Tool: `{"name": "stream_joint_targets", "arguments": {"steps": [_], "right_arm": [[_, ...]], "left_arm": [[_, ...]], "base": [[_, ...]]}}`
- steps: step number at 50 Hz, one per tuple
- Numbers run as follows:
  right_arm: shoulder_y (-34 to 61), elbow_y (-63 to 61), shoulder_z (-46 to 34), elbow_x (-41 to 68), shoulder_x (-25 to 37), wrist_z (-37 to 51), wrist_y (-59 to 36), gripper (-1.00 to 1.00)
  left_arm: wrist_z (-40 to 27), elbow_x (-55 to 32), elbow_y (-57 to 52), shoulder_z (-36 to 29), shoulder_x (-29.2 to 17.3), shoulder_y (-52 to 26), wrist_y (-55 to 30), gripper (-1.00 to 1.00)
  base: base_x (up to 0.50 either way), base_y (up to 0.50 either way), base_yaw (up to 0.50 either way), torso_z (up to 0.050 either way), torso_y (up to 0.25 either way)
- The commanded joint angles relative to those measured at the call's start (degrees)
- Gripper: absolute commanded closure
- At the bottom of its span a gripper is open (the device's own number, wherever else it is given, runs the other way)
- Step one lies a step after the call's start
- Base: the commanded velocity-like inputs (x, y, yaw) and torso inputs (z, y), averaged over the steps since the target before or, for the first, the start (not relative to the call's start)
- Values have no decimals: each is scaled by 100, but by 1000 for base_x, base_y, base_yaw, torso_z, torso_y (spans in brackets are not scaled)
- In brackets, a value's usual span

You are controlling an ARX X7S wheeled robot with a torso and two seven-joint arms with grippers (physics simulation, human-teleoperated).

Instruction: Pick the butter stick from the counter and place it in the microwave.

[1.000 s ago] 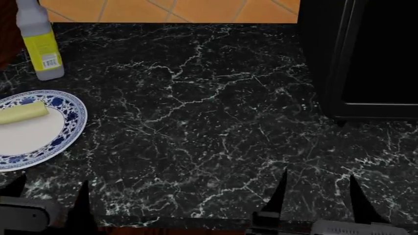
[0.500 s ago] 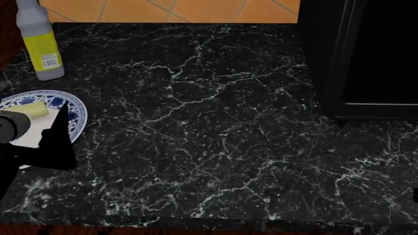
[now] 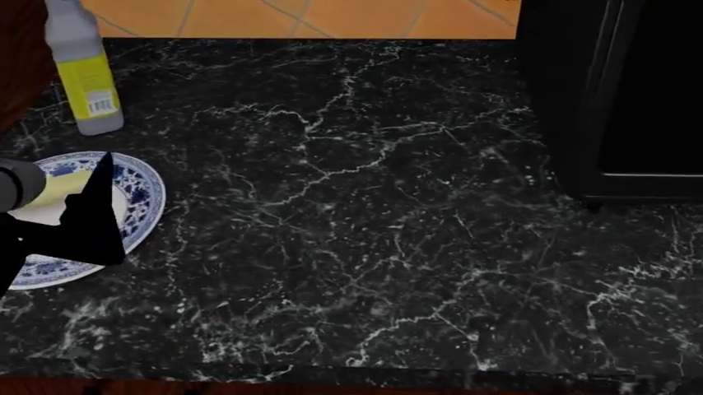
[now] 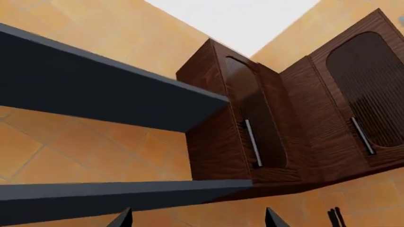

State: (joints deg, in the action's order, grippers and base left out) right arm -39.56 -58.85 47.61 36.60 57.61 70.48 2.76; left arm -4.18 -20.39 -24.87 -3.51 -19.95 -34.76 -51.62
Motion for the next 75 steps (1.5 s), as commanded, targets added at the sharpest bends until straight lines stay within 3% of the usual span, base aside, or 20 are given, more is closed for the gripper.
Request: {"name": "stream_joint_targets", "arguments": {"steps": [1, 11, 21, 55, 65, 71, 75], "right_arm": [[-540, -114, 433, 60, 404, 372, 221, -100], [-540, -114, 314, -9, 430, 416, 293, -100], [-539, -114, 205, 2, 576, 504, 312, -100], [-540, -115, 397, 68, 620, 471, 282, -100], [-540, -114, 305, -5, 668, 530, 275, -100], [-540, -114, 263, -13, 709, 550, 278, -100], [-539, -114, 100, -81, 816, 657, 316, -100]], "left_arm": [[175, -32, 31, 127, 90, -58, -16, -100], [186, -6, 84, 41, 75, -8, 72, -100], [167, -18, 107, 54, 64, 30, 106, -100], [115, -129, 56, 75, 54, 64, 107, -100], [123, -136, 96, 59, 30, 106, 157, -100], [102, -428, -138, 221, -147, -117, -652, -100], [370, -774, -355, 220, -699, -559, -1676, -100]], "base": [[0, 500, 0, 0, 0], [0, 500, 0, 0, 0], [0, 0, 0, 0, 0], [466, 0, 0, 0, 0], [0, 0, 0, 0, 0], [0, 0, 0, 0, 0], [0, 0, 0, 0, 0]]}}
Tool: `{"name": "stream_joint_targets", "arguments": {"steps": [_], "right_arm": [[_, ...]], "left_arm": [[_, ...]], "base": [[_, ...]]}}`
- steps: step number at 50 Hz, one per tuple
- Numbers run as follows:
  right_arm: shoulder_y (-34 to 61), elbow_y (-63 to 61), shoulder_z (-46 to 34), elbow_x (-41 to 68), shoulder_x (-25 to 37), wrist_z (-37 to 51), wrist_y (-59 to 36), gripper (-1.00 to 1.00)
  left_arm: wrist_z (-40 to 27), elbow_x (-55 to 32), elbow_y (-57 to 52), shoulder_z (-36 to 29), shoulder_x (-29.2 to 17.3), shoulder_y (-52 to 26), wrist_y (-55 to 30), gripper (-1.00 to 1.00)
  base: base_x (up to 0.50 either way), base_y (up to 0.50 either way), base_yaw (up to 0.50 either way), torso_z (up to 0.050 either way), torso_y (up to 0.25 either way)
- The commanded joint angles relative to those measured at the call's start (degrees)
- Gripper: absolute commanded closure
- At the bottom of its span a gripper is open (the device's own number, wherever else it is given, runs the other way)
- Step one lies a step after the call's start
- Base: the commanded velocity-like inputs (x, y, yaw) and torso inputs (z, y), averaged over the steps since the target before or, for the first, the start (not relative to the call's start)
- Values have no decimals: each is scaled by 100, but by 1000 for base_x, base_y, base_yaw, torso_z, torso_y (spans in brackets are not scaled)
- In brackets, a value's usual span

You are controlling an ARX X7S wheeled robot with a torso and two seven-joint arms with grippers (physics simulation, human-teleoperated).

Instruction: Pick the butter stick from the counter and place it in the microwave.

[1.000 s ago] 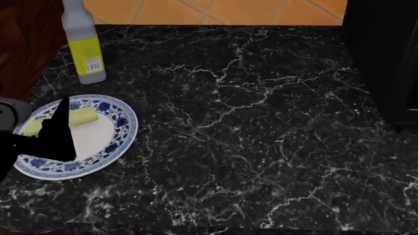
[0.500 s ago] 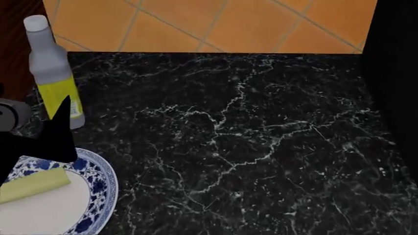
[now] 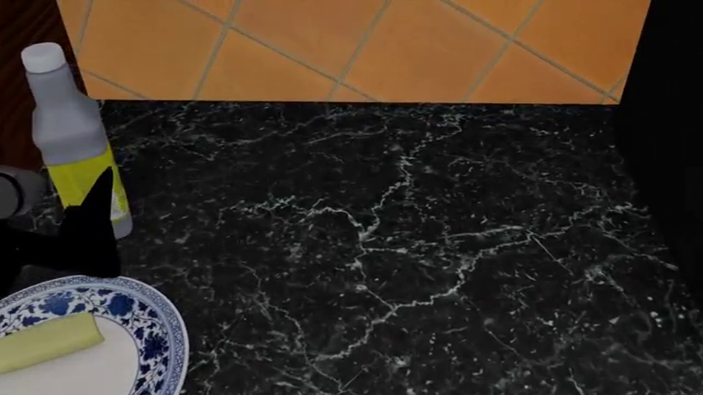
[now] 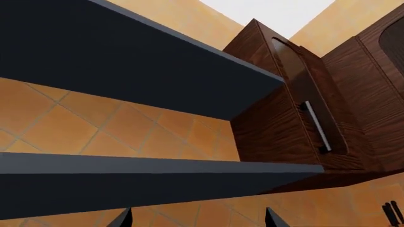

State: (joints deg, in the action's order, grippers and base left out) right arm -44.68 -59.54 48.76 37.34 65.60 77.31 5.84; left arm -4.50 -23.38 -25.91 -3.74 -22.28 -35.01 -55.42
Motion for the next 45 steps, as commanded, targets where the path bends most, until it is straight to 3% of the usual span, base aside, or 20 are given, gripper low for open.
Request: {"name": "stream_joint_targets", "arguments": {"steps": [1, 13, 20, 25, 34, 45], "right_arm": [[-26, -45, -29, -166, 42, -5, 1, -100], [-25, -45, 17, -44, 362, 132, -66, -100], [-22, -45, -12, 29, 613, 272, -89, -100], [-21, -45, -130, -24, 686, 347, -56, -100], [-21, -45, -166, -29, 743, 395, -67, -100], [-23, -45, -100, 27, 804, 414, -149, -100]], "left_arm": [[440, -534, -261, 249, -546, -601, -1473, -100], [1538, -1398, 238, 209, -1588, -1484, -2957, -100], [1556, -1763, 384, 95, -1855, -1701, -3440, -100], [1233, -2528, 488, -271, -2248, -1868, -3396, -100], [1715, -2415, 1189, -982, -2577, -1962, -2955, -100], [2053, -2385, 1484, -1276, -2692, -1778, -2595, -100]], "base": [[0, 0, 0, 0, 0], [0, 0, 0, 0, 0], [0, 0, 0, 0, 0], [0, 0, 0, 0, 0], [0, 0, 0, 0, 0], [0, 0, 0, 0, 0]]}}
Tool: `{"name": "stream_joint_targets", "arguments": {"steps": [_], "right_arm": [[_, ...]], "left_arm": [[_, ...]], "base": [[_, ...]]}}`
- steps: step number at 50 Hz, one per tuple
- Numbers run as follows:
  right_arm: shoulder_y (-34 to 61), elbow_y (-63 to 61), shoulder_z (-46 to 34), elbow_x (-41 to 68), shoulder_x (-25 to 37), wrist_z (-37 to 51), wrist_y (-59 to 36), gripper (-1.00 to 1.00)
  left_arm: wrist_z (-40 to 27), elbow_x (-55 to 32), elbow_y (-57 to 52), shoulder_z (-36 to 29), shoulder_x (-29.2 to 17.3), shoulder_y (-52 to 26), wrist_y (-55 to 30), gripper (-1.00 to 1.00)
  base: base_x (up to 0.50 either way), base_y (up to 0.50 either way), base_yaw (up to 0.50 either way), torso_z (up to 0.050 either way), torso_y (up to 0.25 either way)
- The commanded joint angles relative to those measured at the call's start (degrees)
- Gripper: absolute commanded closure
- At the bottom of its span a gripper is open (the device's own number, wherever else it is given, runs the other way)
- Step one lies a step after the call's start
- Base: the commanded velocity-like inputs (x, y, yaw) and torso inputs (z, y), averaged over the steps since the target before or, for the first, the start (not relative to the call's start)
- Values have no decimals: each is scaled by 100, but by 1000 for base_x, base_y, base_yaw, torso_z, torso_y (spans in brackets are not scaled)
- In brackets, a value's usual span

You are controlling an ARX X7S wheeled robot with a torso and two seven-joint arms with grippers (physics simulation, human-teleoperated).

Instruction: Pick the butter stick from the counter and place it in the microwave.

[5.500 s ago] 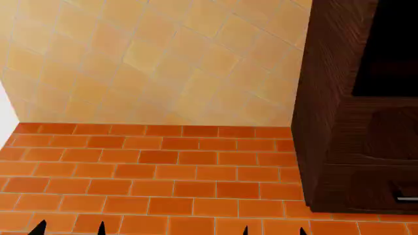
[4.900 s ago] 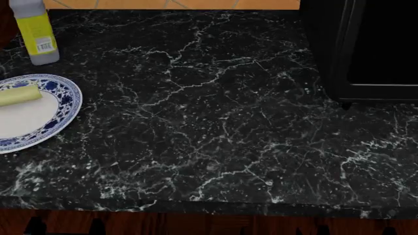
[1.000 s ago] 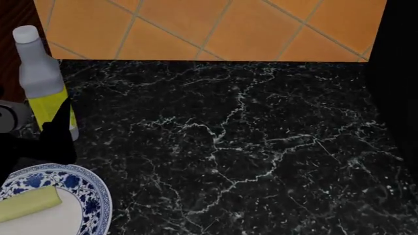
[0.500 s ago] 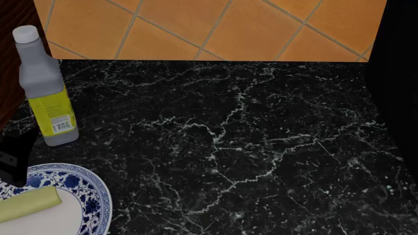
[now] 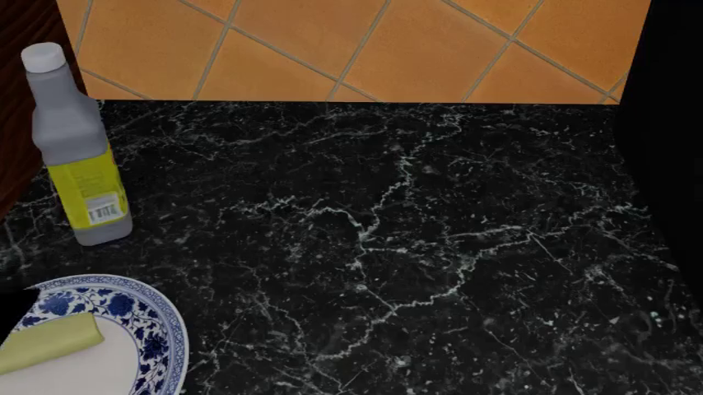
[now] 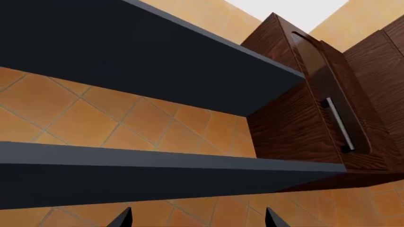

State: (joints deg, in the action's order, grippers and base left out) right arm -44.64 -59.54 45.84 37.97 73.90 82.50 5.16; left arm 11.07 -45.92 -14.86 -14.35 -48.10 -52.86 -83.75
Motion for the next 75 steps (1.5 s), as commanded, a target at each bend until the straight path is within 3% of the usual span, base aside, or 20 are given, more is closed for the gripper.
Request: {"name": "stream_joint_targets", "arguments": {"steps": [1, 7, 17, 36, 75], "right_arm": [[-27, -45, 195, -31, -23, -104, -80, -100], [-28, -45, 237, -3, -40, -125, -114, -100], [-27, -45, 283, 71, 56, -78, -140, -100], [-29, -45, 221, -29, -113, -177, -131, -100], [-23, -45, 130, 65, 274, 143, -257, -100]], "left_arm": [[522, -114, 415, -253, -108, -1, 269, -100], [663, -294, 343, -218, -154, 38, 249, -100], [351, -848, -20, 88, -133, -31, -384, -100], [651, -415, 566, -777, 11, -42, 349, -100], [1008, 75, 1439, -1424, 138, 170, 1182, -100]], "base": [[0, 0, 0, 0, 0], [0, 0, 0, 0, 0], [0, 0, 0, 0, 0], [0, 0, 0, 0, 0], [0, 0, 0, 0, 0]]}}
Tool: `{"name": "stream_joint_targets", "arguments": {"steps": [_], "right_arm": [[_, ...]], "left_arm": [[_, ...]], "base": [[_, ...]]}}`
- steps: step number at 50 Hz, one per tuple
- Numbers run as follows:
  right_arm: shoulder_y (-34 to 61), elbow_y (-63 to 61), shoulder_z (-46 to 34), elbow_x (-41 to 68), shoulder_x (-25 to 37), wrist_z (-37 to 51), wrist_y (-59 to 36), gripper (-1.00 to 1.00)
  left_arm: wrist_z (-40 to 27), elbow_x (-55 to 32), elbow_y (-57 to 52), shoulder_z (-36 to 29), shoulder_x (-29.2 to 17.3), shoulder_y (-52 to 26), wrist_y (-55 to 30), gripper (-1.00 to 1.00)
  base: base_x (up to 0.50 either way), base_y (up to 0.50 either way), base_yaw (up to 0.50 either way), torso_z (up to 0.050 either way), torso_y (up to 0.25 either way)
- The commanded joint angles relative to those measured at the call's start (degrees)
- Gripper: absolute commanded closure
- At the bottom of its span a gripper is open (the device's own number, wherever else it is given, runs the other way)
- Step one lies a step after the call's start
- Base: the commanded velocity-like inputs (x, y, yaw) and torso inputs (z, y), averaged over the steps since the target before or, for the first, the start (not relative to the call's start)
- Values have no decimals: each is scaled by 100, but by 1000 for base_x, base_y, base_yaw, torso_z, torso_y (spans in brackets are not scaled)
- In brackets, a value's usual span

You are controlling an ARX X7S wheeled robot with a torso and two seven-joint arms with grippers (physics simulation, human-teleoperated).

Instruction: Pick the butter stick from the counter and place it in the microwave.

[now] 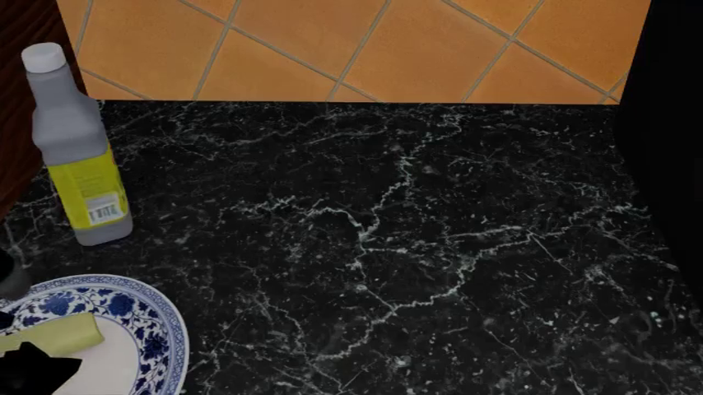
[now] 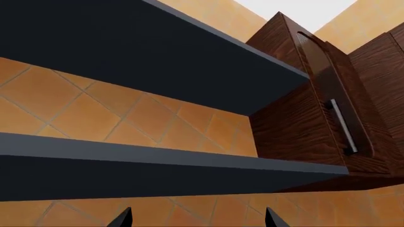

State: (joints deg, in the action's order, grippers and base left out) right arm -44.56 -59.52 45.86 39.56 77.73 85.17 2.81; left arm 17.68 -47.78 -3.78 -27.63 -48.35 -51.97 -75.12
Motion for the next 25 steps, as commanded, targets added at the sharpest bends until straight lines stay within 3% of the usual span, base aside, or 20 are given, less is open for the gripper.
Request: {"name": "stream_joint_targets", "arguments": {"steps": [1, 8, 9, 25], "right_arm": [[-30, -47, 132, -92, -102, -121, -25, -100], [-28, -47, 120, -72, -21, -52, -40, -100], [-28, -47, 123, -74, -28, -58, -37, -100], [-27, -47, 99, -98, -25, -38, -13, -100]], "left_arm": [[382, 290, 370, -129, 164, 85, 367, -100], [506, 426, 579, -256, 181, 90, 585, -100], [468, 429, 594, -224, 193, 78, 592, 100], [235, 90, 111, 125, 68, 69, 336, 100]], "base": [[12, 0, -3, 0, 0], [2, 0, -2, 0, 0], [0, -3, -3, 0, 0], [0, 0, 0, 0, 0]]}}
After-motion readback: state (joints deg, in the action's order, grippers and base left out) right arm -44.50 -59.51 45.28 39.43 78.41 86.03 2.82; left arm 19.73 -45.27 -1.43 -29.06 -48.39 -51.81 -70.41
